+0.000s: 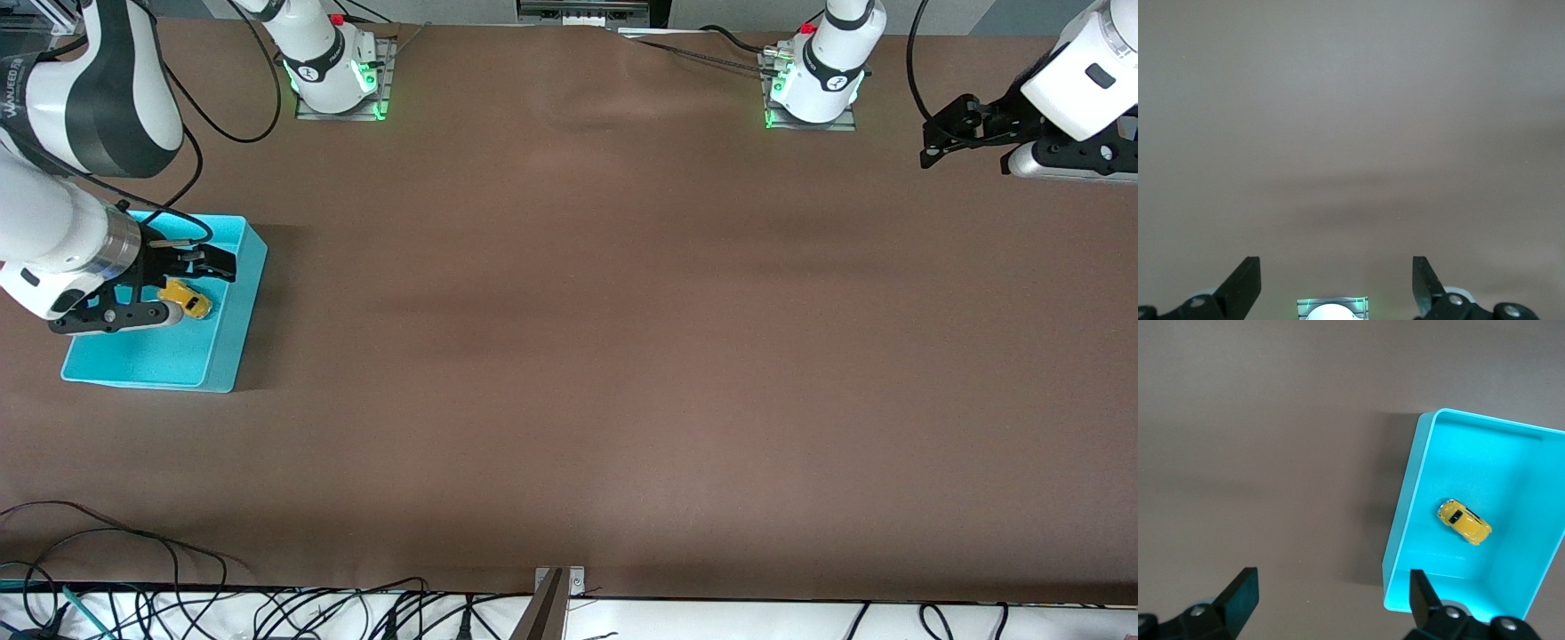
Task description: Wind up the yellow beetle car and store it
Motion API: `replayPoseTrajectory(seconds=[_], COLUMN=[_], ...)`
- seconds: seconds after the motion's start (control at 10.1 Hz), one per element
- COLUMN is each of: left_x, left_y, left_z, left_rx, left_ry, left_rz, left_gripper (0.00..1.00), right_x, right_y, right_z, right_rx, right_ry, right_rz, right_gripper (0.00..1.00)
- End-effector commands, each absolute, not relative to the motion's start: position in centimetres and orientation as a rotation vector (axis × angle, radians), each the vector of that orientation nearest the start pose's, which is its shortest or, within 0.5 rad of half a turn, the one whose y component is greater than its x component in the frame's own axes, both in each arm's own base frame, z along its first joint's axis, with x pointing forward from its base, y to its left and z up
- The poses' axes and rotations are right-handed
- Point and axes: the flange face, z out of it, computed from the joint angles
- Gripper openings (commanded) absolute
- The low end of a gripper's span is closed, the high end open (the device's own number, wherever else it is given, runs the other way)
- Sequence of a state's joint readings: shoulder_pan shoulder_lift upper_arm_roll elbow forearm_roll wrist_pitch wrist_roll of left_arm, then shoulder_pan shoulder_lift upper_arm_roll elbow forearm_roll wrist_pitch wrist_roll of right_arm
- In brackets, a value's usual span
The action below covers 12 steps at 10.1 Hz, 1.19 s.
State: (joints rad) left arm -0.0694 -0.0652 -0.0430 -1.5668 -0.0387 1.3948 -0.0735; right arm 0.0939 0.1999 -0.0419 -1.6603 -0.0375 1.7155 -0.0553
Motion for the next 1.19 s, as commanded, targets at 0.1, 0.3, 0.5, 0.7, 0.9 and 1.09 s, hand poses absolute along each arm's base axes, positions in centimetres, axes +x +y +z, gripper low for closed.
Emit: replayPoseTrajectory(seconds=[0.1,0.3,0.5,0.7,0.9,1.09], left_x=[51.0,51.0,51.0,51.0,51.0,51.0], left_y=[-6.2,-6.2,-6.2,-6.2,-6.2,-6.2], left_z=[65.1,65.1,65.1,65.1,65.0,65.0], left_rx=[-3.175,-3.175,-3.175,-3.175,-3.175,-3.175], left_ry=[0.056,0.056,0.056,0.056,0.056,0.056], left_rz=[0.158,0.158,0.158,0.158,0.162,0.162], left_gripper=[1.00,1.00,1.00,1.00,1.00,1.00], right_x=[59.4,59.4,59.4,59.7,59.8,59.8], right_y=[2.9,2.7,2.5,2.1,2.1,2.3], right_z=[47.4,47.4,47.4,47.7,48.0,48.1], right_rx=[-3.184,-3.184,-3.181,-3.157,-3.157,-3.156], right_ry=[-0.062,-0.043,-0.035,-0.012,-0.012,-0.011], right_rz=[0.173,0.185,0.180,0.173,0.164,0.161], right_gripper=[1.00,1.00,1.00,1.00,1.00,1.00])
